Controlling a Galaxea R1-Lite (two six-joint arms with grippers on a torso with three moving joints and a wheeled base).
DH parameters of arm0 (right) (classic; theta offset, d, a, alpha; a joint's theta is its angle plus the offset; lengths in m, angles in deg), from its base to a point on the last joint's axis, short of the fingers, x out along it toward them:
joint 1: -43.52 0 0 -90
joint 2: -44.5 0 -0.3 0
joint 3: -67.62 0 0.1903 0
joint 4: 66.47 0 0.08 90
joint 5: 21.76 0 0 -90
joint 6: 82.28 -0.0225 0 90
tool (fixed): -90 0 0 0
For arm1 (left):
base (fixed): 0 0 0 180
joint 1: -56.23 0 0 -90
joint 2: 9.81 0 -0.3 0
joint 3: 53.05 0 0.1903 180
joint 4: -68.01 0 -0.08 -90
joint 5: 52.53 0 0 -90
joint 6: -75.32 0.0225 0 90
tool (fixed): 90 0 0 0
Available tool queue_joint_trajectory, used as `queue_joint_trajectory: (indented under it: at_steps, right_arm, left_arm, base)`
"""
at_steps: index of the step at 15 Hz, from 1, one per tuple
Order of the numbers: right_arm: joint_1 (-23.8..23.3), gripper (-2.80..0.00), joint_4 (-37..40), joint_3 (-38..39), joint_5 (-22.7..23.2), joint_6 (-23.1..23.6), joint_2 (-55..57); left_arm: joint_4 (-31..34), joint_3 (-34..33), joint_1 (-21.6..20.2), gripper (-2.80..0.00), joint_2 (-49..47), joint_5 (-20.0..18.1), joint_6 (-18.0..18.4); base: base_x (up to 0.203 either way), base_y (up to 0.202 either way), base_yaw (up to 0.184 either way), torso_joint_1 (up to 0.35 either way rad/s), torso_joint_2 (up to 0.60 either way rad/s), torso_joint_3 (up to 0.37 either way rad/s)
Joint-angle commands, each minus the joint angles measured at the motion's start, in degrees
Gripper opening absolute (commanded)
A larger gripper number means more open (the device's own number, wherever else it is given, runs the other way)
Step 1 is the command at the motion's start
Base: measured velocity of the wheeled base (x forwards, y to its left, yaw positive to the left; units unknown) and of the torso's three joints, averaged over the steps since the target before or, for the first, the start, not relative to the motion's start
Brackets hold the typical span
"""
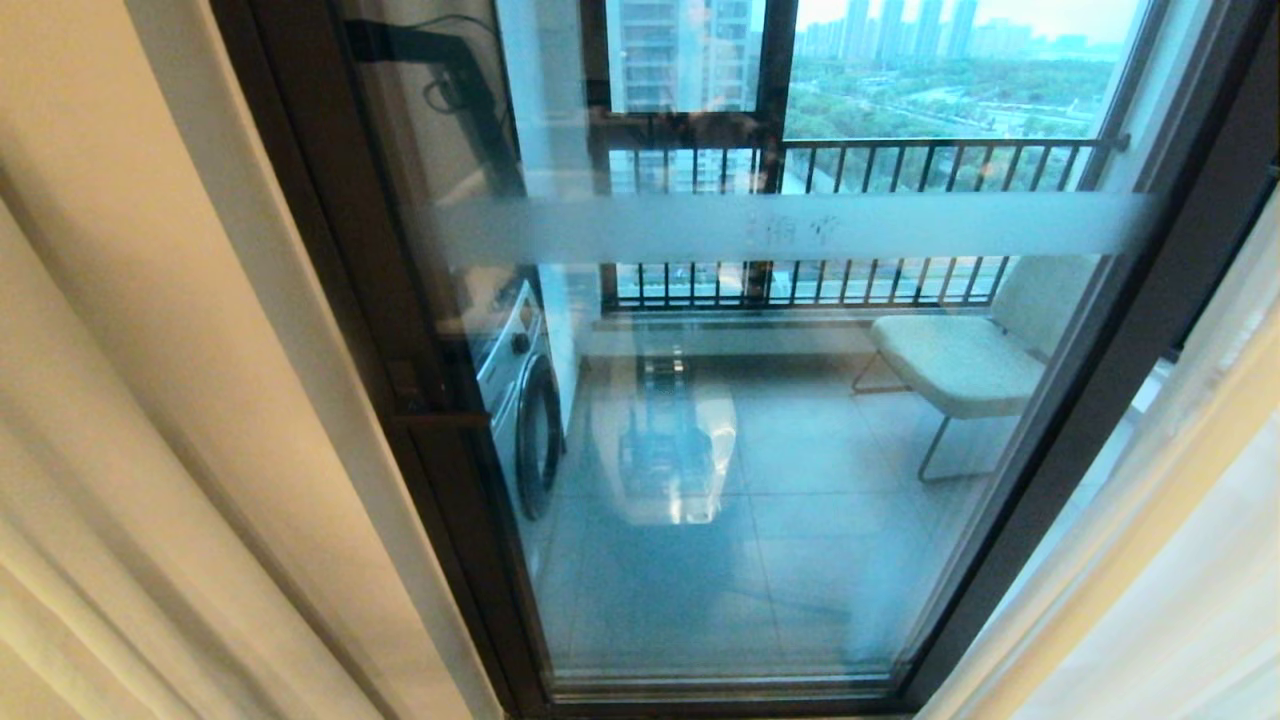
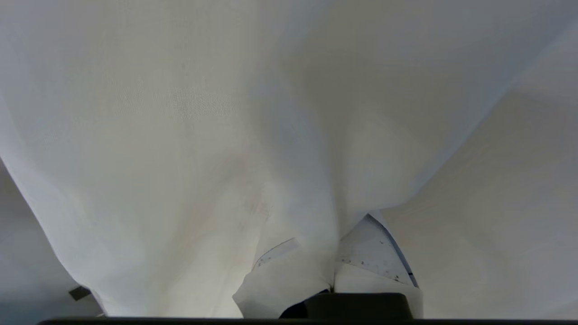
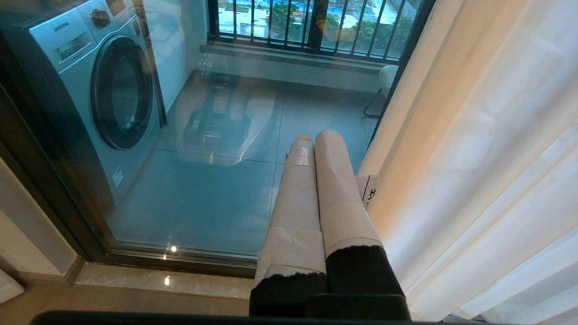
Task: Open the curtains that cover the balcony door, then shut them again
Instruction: Close the inner curtains on both sides
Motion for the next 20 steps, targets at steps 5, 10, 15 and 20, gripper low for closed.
queue_joint_trajectory:
  at_steps: [5, 10, 15, 20]
  right_arm:
    - [0.0, -2.8, 0.02, 0.0, 0.03, 0.05, 0.07]
    - [0.0, -2.8, 0.02, 0.0, 0.03, 0.05, 0.07]
    - [0.0, -2.8, 0.02, 0.0, 0.03, 0.05, 0.07]
    - [0.0, -2.8, 0.02, 0.0, 0.03, 0.05, 0.07]
  left_arm:
    - [0.01, -1.27, 1.25, -2.8, 5.22, 0.04, -0.21]
    - [0.22, -2.94, 6.43, -2.8, 10.18, 0.44, -4.36]
    - [0.18, -9.33, 12.9, -2.8, 16.79, 0.25, -4.69]
    - [0.47, -10.0, 21.07, -2.8, 20.03, 0.27, -5.16]
  base:
    - [0.0, 0.0, 0.0, 0.0, 0.0, 0.0]
    - [0.0, 0.0, 0.0, 0.0, 0.0, 0.0]
    - [0.0, 0.0, 0.0, 0.0, 0.0, 0.0]
    - [0.0, 0.0, 0.0, 0.0, 0.0, 0.0]
